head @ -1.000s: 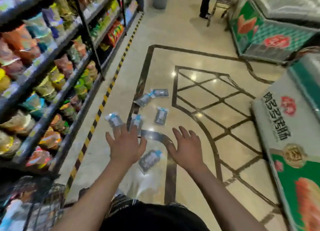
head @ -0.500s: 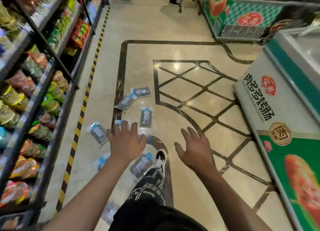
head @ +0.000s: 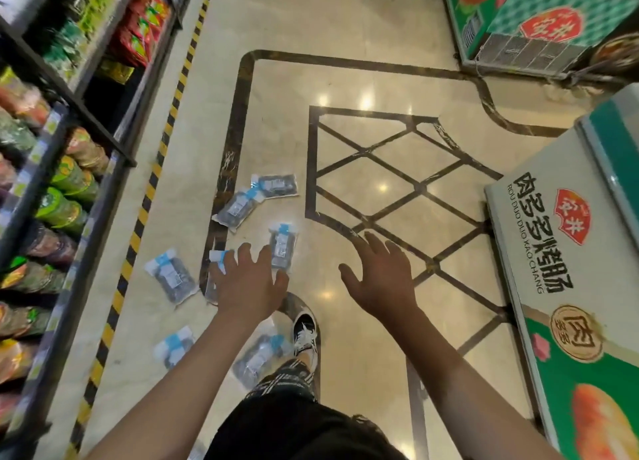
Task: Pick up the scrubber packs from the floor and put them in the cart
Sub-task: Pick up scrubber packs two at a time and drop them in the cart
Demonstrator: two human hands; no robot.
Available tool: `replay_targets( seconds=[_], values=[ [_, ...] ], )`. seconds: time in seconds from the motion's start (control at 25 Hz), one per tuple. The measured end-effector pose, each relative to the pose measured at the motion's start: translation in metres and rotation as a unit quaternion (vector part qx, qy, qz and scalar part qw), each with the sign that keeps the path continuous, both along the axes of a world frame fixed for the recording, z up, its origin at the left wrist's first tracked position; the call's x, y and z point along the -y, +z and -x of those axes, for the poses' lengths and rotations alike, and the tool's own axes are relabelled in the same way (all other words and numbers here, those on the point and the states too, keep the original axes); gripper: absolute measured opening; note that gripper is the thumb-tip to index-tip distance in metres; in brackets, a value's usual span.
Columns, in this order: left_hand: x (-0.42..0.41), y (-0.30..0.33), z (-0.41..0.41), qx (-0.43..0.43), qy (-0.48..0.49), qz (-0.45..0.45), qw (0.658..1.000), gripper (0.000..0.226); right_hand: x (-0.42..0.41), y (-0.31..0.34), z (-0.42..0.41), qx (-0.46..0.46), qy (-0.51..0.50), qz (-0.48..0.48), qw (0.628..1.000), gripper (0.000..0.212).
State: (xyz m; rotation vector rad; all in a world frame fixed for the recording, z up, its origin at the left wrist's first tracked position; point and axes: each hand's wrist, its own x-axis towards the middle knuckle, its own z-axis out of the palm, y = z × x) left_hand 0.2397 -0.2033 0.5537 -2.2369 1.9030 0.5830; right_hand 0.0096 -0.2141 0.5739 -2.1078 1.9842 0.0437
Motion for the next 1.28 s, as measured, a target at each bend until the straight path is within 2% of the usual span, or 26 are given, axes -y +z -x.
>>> replay_targets(
  seconds=[0.12,0.24,0.36,0.56,0.68,0.84,1.04,1.28],
  values=[
    [0.070,0.008,0.011,0.014,0.002,0.011,1.000,0.071,0.081,0.011,0.011,0.004,0.003,0.023,1.000,0.064],
    [0.117,0.020,0.018,0.014,0.008,0.017,1.000,0.069,0.136,0.019,0.021,-0.011,-0.014,0.034,0.999,0.062],
    [0.161,0.025,0.024,0.001,0.023,0.017,1.000,0.063,0.191,0.015,0.026,-0.011,0.010,0.039,0.999,0.065],
    [0.218,0.011,0.021,-0.003,0.119,0.010,0.993,0.058,0.290,0.005,0.019,-0.034,0.090,-0.027,0.995,0.058],
    [0.256,0.000,0.023,0.002,0.208,0.004,0.978,0.066,0.366,-0.014,0.014,-0.034,0.173,-0.029,0.984,0.056],
    [0.322,-0.004,0.039,-0.012,0.321,-0.039,0.946,0.058,0.470,-0.035,0.002,-0.047,0.284,-0.068,0.955,0.059],
    [0.381,-0.020,0.053,-0.017,0.399,-0.063,0.914,0.059,0.562,-0.034,-0.024,-0.043,0.393,-0.096,0.914,0.055],
    [0.407,-0.070,0.031,-0.042,0.481,-0.126,0.866,0.057,0.637,-0.073,-0.057,-0.178,0.451,-0.194,0.853,0.050]
  ],
)
